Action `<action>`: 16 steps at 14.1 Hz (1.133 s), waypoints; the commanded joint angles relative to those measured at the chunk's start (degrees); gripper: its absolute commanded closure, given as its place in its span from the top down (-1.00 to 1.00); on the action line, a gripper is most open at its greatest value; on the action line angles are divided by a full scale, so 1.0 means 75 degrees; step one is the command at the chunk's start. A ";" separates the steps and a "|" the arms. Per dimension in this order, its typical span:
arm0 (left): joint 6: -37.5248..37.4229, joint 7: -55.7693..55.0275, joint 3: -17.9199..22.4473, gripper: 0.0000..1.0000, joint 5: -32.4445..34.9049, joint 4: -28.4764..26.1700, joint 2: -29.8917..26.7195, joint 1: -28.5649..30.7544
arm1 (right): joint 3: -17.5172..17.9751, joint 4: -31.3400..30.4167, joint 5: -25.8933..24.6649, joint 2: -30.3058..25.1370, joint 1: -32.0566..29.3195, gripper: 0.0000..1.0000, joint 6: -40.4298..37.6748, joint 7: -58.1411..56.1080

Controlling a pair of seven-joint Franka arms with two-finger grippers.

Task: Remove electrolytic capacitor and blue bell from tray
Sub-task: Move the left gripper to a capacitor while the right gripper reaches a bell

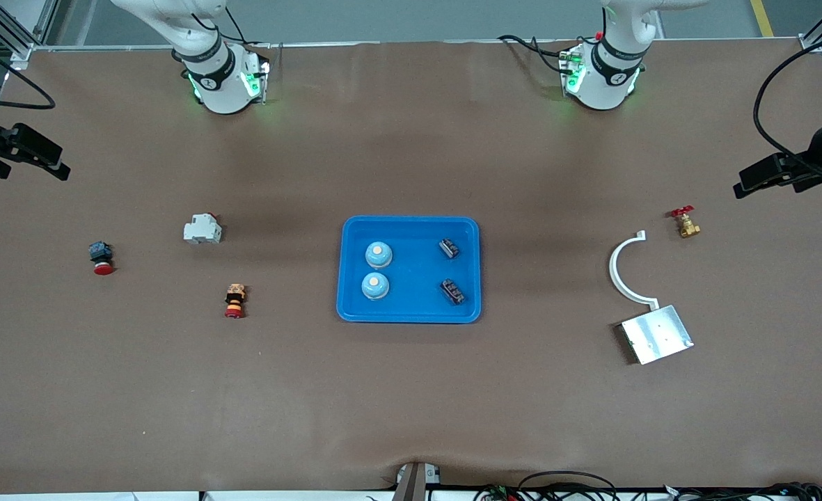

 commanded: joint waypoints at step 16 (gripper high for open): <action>0.0552 -0.5836 -0.0250 1.00 -0.0965 0.0581 0.2340 -0.2908 | 0.0108 -0.1144 0.0031 0.0350 0.2012 1.00 0.1687 0.3898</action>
